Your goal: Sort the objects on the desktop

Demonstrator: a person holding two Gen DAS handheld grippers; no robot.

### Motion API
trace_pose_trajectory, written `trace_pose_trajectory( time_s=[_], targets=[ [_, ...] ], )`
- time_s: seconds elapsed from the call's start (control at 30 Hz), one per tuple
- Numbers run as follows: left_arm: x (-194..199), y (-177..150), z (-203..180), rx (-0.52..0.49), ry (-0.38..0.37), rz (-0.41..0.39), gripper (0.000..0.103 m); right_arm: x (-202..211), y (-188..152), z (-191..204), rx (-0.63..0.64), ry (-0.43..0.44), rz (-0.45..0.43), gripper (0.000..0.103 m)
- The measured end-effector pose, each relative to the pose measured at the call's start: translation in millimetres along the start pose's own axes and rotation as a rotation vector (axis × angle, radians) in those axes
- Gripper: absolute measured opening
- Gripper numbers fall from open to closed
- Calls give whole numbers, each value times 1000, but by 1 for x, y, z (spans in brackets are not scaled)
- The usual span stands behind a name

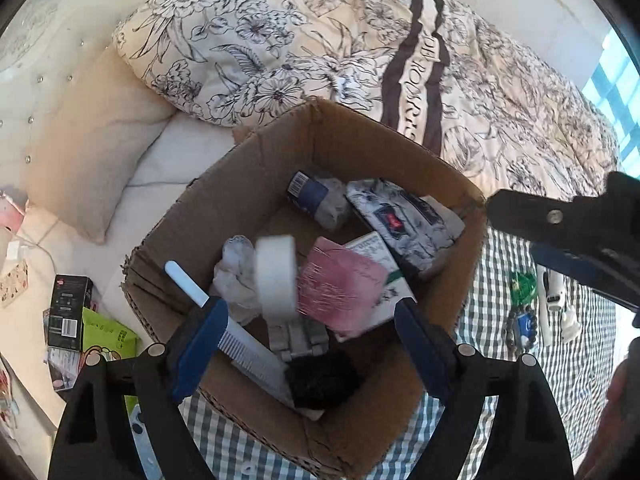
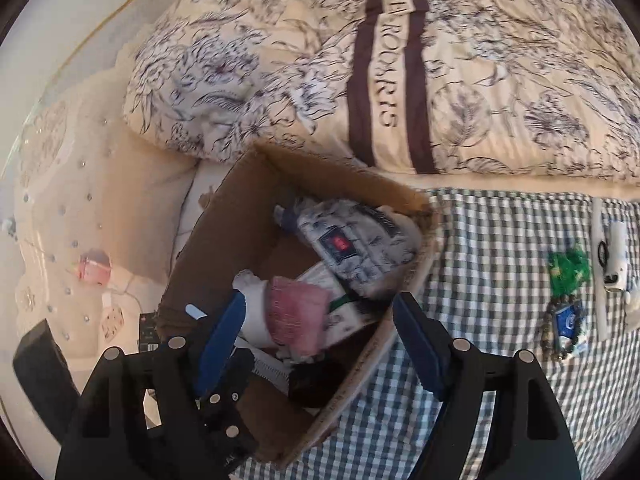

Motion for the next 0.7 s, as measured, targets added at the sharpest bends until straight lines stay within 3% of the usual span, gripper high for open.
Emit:
trace_pose_trajectory(
  time_s=[0.23, 0.57, 0.7],
  targets=[
    [30, 2, -52, -51, 4, -29, 88, 53, -13, -57, -28, -30, -44, 76],
    [92, -14, -190, -124, -19, -86, 91, 153, -46, -179, -41, -101, -68, 76],
    [107, -26, -237, -150, -12, -84, 99, 196, -53, -222, -53, -115, -99, 76]
  ],
)
Point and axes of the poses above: each gripper's, at about its wrist camera, not at the fingertips, and x roughly against the way its jaws point, z to its left, y to its top, the point moved 6 cm from there along -x, roughly the way its jaws point, and after that the axes turned 13 degrees about -x, right-handed, at the moved point
